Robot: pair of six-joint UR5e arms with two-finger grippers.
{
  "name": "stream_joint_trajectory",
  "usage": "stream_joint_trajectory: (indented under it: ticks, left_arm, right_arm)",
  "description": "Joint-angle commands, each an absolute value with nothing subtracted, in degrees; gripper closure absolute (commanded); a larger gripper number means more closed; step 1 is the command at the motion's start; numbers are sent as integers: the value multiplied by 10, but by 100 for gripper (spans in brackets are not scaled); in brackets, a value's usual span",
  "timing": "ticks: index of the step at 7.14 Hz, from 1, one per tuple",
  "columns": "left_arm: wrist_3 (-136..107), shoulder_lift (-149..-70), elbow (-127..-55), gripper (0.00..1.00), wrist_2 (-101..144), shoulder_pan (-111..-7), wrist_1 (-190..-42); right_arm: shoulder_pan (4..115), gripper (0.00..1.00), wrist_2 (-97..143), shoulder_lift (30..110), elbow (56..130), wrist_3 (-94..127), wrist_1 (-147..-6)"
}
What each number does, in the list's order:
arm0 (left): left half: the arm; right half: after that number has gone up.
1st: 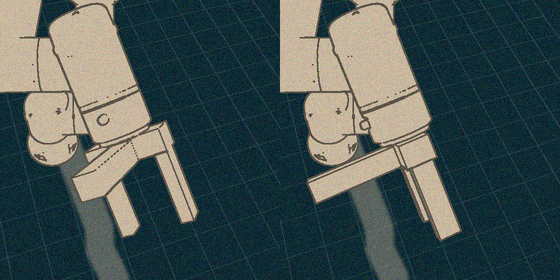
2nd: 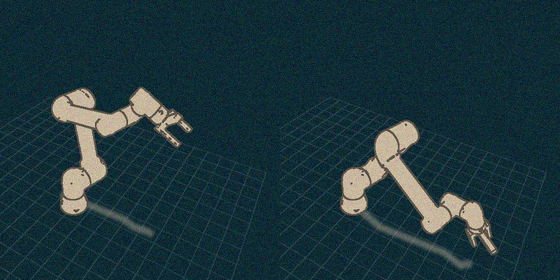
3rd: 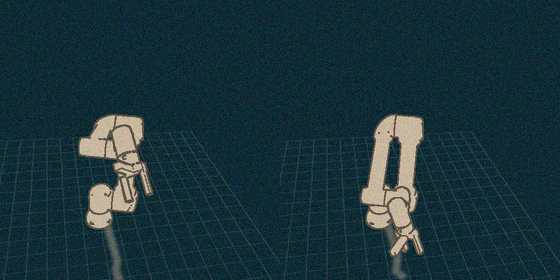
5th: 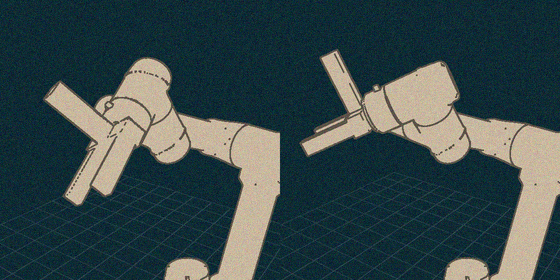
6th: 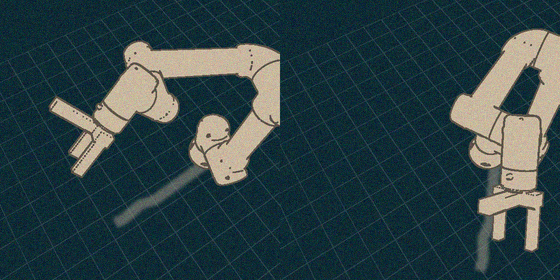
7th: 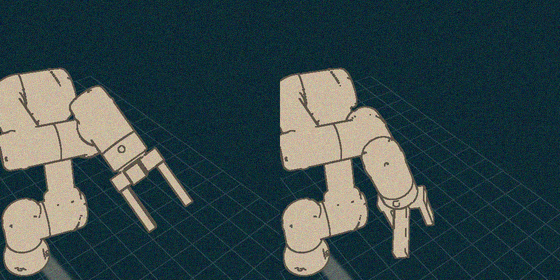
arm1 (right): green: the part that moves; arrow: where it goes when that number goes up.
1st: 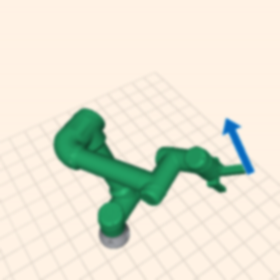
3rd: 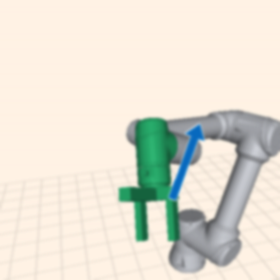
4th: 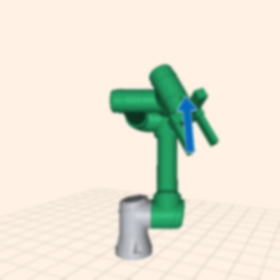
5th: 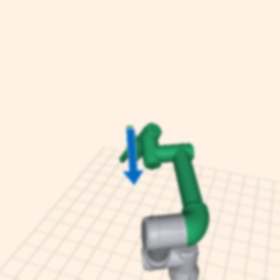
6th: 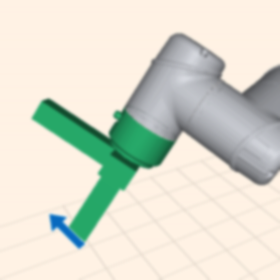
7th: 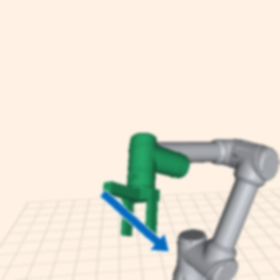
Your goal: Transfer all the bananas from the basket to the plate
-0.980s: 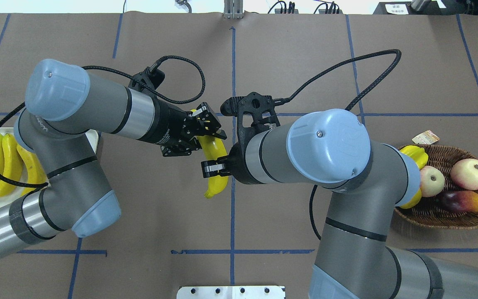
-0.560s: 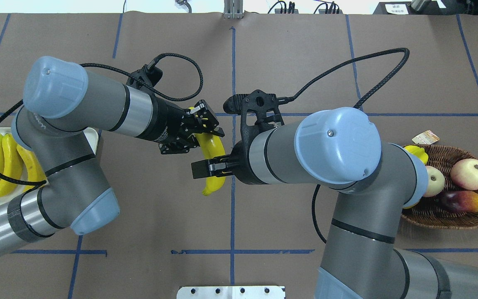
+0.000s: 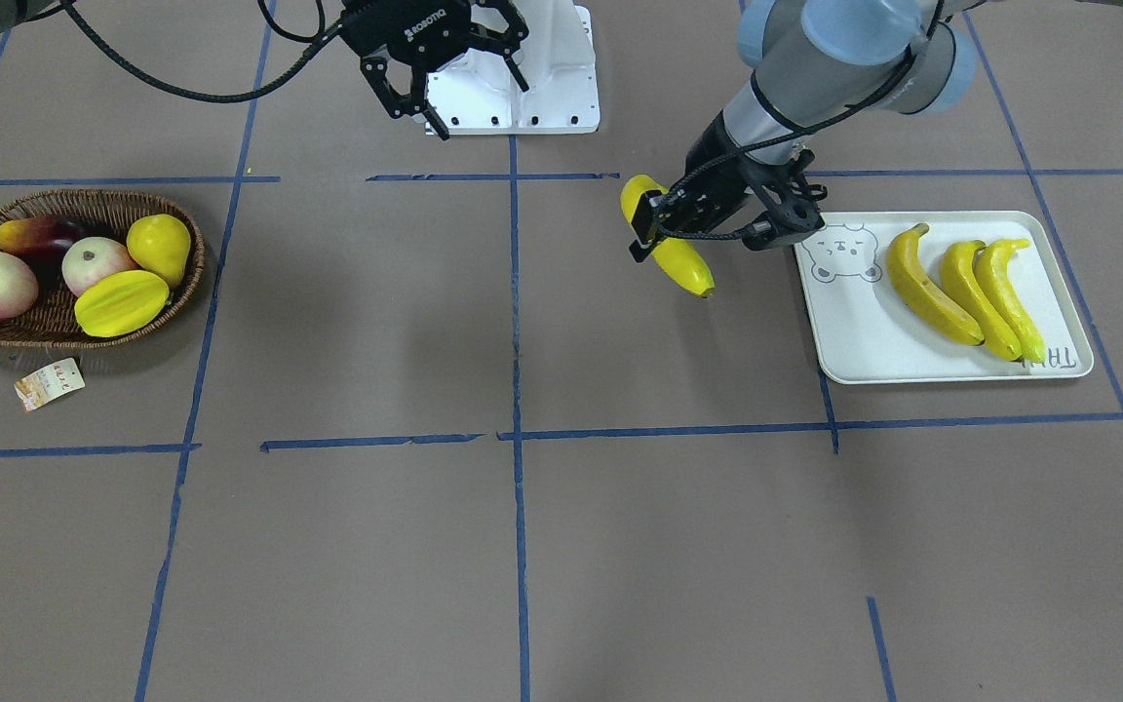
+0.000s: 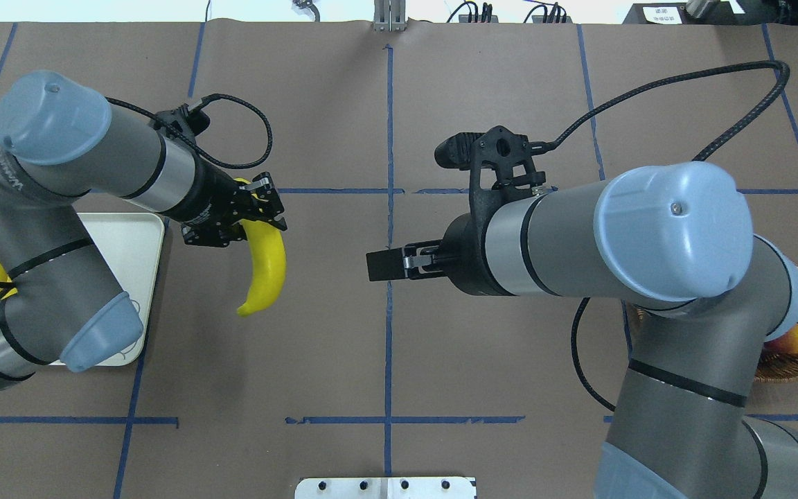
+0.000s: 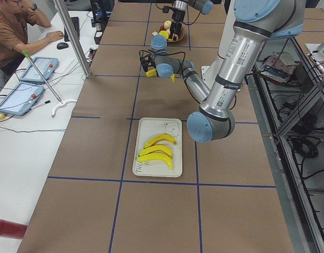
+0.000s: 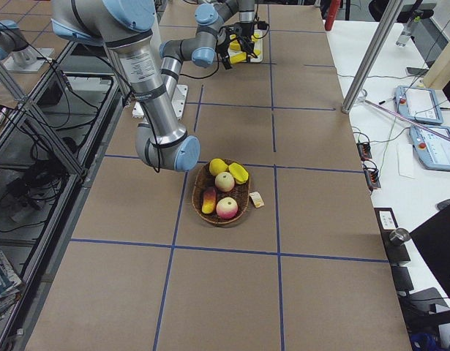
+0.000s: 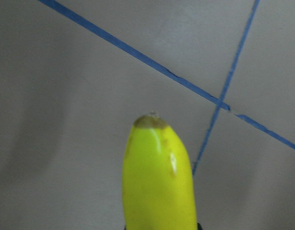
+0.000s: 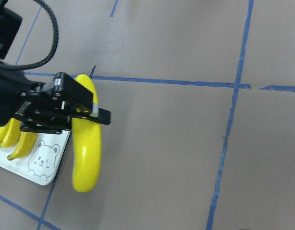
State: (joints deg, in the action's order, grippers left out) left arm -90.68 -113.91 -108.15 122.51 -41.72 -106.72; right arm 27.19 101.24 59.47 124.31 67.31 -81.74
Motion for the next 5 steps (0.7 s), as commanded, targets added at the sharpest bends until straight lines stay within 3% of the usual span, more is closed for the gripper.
stream_joint_trajectory:
  ticks: [1,5]
  left_arm:
    - [-749,-1097,-1109,100,1206,-445,-916]
    - [-652,-992,-1085,100,1161,-460,-911]
  right_arm:
    - [296,0,1013,622,1245,672,-817]
    - [322,0,1035,635,1245,672,-817]
